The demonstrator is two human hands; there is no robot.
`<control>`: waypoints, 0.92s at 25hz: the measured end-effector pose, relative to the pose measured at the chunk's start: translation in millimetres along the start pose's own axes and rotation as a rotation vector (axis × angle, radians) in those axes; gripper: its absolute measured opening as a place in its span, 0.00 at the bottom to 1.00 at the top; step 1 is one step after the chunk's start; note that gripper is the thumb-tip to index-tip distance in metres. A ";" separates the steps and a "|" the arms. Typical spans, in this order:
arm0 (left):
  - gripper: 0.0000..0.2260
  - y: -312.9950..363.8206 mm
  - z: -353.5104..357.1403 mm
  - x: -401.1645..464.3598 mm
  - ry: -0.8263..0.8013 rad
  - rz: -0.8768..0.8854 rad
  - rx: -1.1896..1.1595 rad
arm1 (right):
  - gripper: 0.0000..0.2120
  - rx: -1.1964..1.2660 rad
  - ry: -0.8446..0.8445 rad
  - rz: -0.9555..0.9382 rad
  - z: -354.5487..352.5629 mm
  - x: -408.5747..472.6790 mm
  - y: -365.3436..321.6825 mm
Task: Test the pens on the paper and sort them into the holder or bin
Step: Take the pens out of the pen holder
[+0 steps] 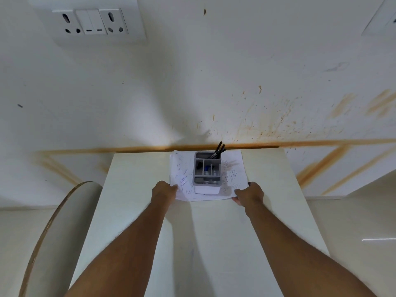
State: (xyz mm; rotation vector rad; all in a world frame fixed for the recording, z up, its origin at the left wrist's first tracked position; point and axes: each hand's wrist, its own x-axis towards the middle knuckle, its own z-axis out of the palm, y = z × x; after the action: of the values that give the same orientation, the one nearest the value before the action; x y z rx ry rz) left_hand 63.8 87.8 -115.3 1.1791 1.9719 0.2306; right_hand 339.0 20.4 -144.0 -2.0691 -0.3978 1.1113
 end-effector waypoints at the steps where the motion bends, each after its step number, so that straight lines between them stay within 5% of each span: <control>1: 0.16 -4.2 0.8 -1.9 -0.016 0.007 0.020 | 0.15 -0.022 0.003 -0.023 -2.7 -4.3 3.6; 5: 0.10 -33.1 -2.1 -28.8 -0.065 0.034 0.051 | 0.11 -0.050 -0.008 -0.057 -19.7 -37.8 22.8; 13: 0.19 -144.2 -15.5 -132.3 -0.180 0.174 0.290 | 0.09 -0.096 -0.009 -0.010 -67.6 -165.5 127.9; 19: 0.14 -195.5 -21.4 -190.3 -0.183 0.327 0.459 | 0.20 -0.215 0.039 -0.022 -92.5 -211.8 184.0; 21: 0.30 -198.1 -23.9 -200.7 -0.001 0.512 0.452 | 0.24 -0.402 0.111 -0.141 -97.8 -220.1 181.6; 23: 0.46 -191.3 -25.2 -206.7 0.010 0.711 0.414 | 0.26 -0.492 0.206 -0.311 -99.6 -227.9 167.8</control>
State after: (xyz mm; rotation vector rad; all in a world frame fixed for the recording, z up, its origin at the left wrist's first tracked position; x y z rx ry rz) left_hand -30.8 -176.9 -85.4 2.1305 1.5715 0.1876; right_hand 276.9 -269.7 -99.0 -2.4051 -0.9265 0.6481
